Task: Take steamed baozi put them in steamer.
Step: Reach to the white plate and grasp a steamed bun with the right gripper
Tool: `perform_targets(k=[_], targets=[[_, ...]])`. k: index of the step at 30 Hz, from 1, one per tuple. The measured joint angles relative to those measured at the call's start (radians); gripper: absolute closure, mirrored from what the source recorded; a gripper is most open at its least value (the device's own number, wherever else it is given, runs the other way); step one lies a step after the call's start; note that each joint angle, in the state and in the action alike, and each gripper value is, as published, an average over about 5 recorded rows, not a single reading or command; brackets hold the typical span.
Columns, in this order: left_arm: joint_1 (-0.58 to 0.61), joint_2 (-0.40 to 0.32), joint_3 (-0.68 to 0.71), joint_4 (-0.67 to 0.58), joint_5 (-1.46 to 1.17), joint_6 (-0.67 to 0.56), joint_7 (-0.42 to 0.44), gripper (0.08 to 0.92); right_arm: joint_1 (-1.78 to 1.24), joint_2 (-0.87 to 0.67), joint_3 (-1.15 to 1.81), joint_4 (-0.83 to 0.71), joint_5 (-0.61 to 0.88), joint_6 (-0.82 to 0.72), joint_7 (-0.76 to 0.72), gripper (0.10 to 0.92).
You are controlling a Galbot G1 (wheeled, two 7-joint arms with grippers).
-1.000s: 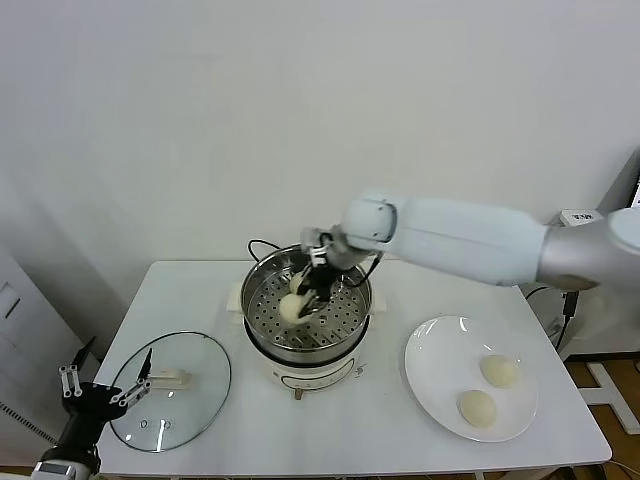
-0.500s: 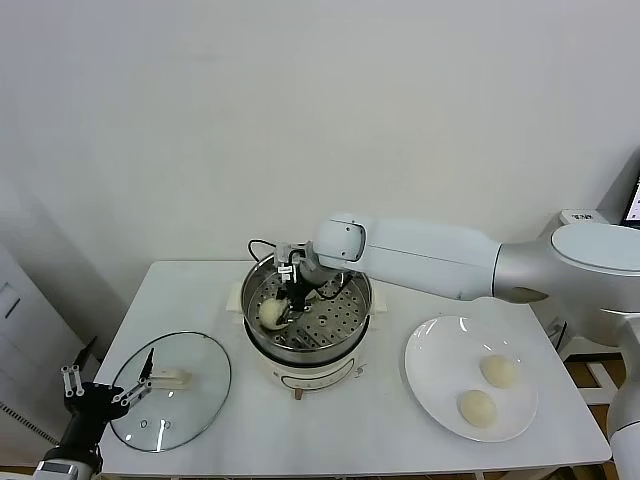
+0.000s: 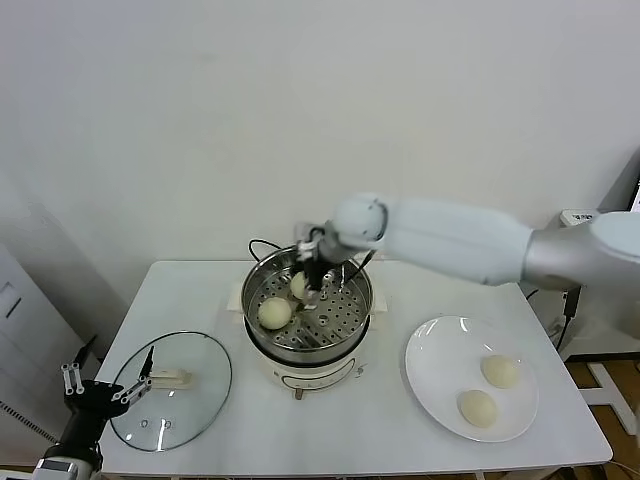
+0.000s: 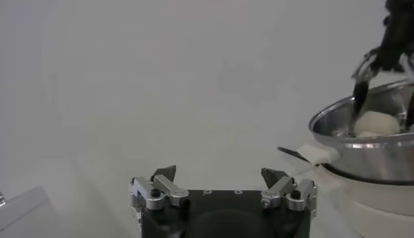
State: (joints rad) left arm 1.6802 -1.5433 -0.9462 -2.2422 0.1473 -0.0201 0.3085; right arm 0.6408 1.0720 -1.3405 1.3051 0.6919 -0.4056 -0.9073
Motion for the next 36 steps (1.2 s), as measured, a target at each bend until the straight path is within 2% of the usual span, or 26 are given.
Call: perform_targets(k=[6,12,22,36], targets=[[-0.008,0.005,0.003,0.002,-0.002,0.002,-0.001,0.177,0.075,-0.140,-0.036,0.007,-0.084,0.088,-0.176,0.203],[-0.011,0.005,0.011,0.002,0.002,0.005,-0.002,0.177,0.062,-0.306,-0.050,0.036,-0.223,0.179,-0.267,0.203],[-0.006,0.004,0.011,-0.007,0.011,0.012,-0.004,0.177,-0.109,-0.498,-0.011,0.106,-0.431,0.266,-0.312,0.203],[0.004,-0.007,0.009,-0.013,0.024,0.012,-0.005,0.177,-0.391,-0.565,0.123,0.118,-0.576,0.309,-0.307,0.203]])
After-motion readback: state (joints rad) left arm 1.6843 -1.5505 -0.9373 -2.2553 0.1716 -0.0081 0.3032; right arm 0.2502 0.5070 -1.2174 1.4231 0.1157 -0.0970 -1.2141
